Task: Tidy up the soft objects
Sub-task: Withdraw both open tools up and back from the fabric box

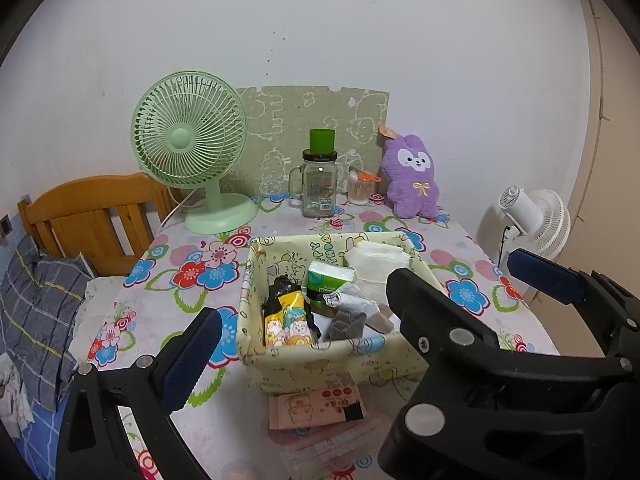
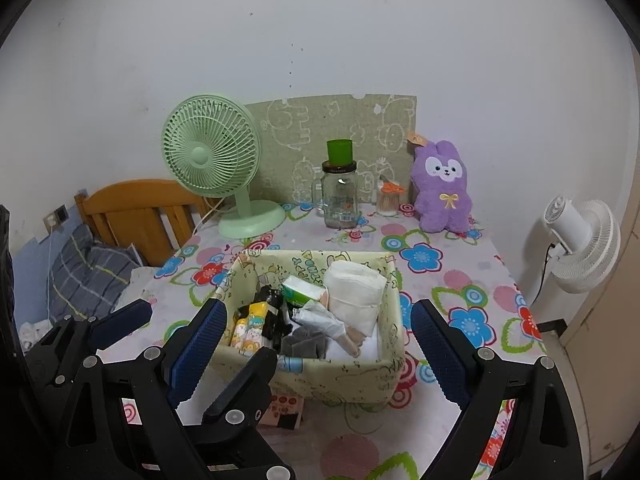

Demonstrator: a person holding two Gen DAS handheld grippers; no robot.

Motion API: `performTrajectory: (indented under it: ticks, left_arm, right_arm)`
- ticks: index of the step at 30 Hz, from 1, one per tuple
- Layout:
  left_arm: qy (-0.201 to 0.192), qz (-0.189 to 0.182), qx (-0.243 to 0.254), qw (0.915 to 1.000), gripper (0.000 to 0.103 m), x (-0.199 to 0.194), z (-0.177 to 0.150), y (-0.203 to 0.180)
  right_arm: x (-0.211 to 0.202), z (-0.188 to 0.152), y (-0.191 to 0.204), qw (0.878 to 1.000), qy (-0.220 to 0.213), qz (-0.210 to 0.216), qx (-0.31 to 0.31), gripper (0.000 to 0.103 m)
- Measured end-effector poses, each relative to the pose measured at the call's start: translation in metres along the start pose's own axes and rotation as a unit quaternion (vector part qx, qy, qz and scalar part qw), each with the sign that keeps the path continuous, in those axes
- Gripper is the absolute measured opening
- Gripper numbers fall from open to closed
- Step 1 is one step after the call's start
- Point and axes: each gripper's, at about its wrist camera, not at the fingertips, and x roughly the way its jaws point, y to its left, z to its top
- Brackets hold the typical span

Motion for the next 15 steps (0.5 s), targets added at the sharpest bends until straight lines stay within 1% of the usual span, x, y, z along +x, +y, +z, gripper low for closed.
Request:
performTrajectory:
  ticks: [6,15]
  left_arm:
    - [-0.003,-0.005,-0.001,1.0,0.103,-0.01,-0.01,0.0]
    - [-0.001,-0.009,0.0,1.0,0.103,-0.018,-0.027,0.002]
  right_arm:
    - [-0.013,-0.009,0.004,1.0,-0.005,-0.009,-0.002,0.095]
    - [-0.019,-0.028,0.01,1.0,0.004,-0.001,0.002,0.095]
